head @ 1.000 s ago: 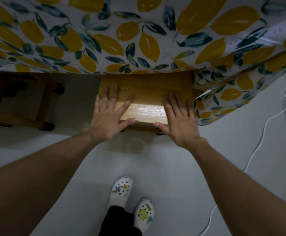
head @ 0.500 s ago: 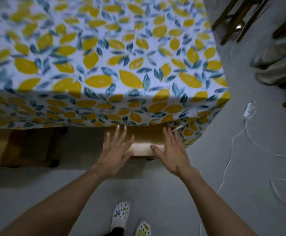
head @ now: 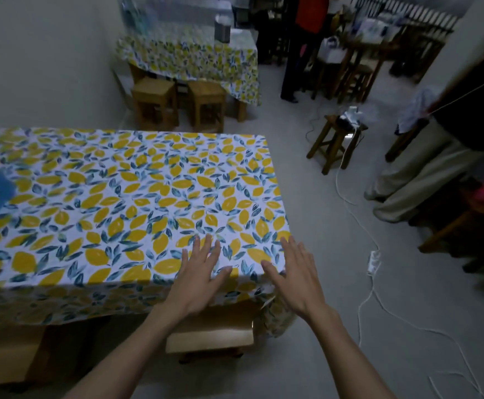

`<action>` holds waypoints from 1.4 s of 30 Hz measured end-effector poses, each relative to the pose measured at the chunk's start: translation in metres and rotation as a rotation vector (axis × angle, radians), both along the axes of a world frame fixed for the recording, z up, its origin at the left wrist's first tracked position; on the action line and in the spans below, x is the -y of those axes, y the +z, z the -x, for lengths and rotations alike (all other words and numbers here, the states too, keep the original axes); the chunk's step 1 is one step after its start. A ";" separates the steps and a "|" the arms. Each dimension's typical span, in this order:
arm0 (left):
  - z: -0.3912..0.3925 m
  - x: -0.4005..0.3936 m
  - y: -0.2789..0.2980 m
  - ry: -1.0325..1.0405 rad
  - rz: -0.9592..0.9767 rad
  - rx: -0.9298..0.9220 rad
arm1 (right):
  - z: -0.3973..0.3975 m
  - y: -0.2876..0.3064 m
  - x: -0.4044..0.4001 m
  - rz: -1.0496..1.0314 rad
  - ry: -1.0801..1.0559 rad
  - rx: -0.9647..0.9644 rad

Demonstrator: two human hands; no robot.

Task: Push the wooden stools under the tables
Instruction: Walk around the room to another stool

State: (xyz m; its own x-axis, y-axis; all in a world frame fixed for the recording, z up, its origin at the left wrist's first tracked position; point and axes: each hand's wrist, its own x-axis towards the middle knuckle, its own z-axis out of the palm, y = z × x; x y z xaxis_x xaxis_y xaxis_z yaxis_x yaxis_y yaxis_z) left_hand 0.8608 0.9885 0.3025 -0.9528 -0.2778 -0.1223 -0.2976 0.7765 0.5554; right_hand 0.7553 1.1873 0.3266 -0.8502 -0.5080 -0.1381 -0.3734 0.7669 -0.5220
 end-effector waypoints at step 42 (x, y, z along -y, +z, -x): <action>0.711 0.096 0.078 0.572 -0.167 -0.254 | 0.791 0.088 0.172 -0.007 0.474 -0.185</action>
State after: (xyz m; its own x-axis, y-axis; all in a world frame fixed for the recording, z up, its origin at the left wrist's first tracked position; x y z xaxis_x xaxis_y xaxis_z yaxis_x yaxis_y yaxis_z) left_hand 0.1501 0.8924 0.3804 -0.6649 -0.7469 0.0025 -0.4821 0.4317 0.7624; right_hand -0.0357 1.0149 0.4142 -0.5369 -0.8436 -0.0116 -0.7670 0.4937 -0.4098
